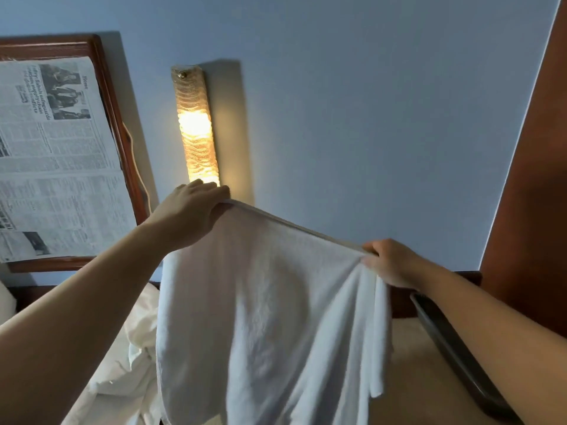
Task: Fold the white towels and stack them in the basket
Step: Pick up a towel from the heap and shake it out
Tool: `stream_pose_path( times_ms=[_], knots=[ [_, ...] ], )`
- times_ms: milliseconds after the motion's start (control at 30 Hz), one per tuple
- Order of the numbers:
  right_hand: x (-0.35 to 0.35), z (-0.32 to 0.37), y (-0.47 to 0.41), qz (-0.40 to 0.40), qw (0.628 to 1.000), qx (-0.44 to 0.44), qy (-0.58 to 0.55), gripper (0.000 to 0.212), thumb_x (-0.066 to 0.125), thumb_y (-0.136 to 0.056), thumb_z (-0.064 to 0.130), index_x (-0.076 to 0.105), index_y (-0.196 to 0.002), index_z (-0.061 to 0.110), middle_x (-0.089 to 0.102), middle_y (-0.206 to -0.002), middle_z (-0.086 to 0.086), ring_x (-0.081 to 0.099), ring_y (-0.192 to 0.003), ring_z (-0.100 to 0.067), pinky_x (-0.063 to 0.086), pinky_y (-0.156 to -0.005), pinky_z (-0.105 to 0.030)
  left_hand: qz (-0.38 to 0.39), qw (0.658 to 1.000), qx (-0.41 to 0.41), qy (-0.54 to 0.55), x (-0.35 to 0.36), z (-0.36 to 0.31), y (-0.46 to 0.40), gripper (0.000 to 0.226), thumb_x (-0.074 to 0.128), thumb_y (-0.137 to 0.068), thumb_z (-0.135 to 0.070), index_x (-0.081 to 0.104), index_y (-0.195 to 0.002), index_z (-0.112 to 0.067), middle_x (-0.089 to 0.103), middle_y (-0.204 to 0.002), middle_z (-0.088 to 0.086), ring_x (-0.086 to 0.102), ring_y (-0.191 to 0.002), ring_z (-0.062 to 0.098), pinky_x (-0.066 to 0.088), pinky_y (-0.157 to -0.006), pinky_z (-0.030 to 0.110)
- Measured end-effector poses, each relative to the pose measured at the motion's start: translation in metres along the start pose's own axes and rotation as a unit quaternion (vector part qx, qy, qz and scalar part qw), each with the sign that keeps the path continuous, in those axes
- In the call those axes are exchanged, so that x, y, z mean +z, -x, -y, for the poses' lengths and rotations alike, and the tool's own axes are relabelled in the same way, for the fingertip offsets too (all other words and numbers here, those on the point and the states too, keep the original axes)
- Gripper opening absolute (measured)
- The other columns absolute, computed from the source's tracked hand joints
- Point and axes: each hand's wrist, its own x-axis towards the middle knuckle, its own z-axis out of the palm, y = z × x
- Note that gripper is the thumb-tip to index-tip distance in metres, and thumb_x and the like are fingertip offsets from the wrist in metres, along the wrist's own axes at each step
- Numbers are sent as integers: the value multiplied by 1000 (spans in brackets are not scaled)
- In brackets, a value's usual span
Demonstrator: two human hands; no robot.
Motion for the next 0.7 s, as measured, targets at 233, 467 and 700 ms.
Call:
stream_pose_path(
  times_ms=[233, 467, 700],
  knots=[
    [-31, 13, 2, 168, 985, -42, -6, 19, 76, -92, 48, 77, -83, 31, 76, -81, 12, 66, -73, 1, 47, -74, -26, -6, 999, -49, 7, 9, 30, 20, 26, 43, -108, -46, 62, -102, -29, 60, -87, -6, 53, -84, 25, 44, -71, 42],
    [-26, -9, 1, 176, 983, -3, 59, 42, 78, -82, 64, 75, -83, 23, 72, -74, 8, 66, -70, -7, 49, -71, -31, -6, 999, -38, 2, 10, 21, 17, 27, 45, -105, -44, 65, -104, -25, 58, -87, -4, 52, -84, 24, 42, -72, 41],
    [-49, -41, -6, 47, 991, -5, 129, 78, 60, -75, 87, 69, -82, 10, 54, -65, 8, 50, -62, -12, 37, -62, -34, -23, 998, -55, -1, 7, 19, 12, 29, 42, -105, -43, 63, -102, -23, 58, -86, -3, 49, -84, 24, 39, -71, 40]
  ],
)
